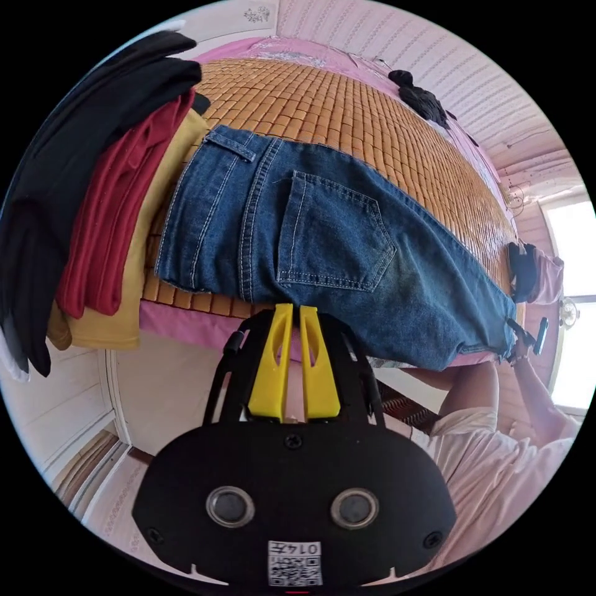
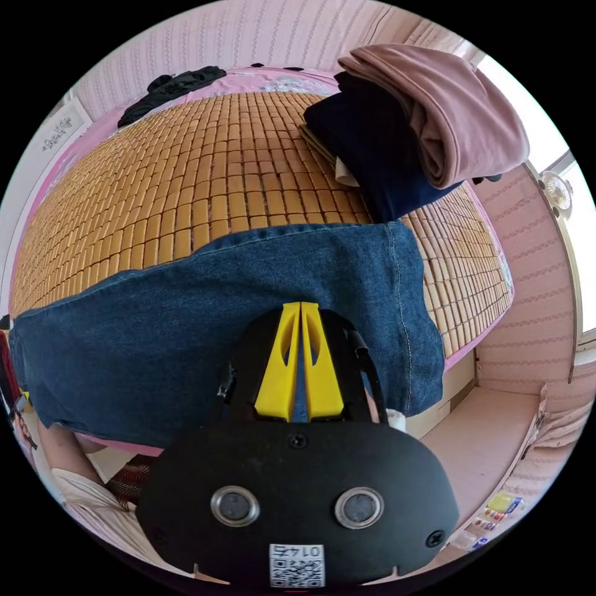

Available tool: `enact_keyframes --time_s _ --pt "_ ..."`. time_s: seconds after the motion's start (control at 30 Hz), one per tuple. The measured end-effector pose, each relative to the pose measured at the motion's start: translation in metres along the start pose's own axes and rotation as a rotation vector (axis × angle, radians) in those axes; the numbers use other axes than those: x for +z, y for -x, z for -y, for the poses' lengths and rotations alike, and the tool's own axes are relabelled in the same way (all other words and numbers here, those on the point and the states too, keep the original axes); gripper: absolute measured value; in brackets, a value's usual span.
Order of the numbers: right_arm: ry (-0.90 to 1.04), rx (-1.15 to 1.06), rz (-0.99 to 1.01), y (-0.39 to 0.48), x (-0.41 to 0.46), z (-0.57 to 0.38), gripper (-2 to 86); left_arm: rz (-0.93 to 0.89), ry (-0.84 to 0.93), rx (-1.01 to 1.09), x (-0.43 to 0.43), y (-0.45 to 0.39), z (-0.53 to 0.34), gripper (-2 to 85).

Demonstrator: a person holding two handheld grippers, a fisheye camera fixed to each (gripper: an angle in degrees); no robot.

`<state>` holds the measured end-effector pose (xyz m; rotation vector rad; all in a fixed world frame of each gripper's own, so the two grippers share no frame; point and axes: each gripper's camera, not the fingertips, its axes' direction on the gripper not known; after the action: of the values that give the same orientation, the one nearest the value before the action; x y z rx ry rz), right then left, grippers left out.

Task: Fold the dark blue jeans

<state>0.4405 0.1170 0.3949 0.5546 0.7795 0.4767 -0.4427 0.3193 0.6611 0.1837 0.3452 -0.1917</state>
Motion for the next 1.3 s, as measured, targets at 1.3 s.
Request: enact_keyframes --time_s 1.3 --pt "0.080 -1.529 0.652 0.437 -0.183 -0.057 0.0 -0.115 -0.264 0.225 -0.067 0.011 -0.089 0.4"
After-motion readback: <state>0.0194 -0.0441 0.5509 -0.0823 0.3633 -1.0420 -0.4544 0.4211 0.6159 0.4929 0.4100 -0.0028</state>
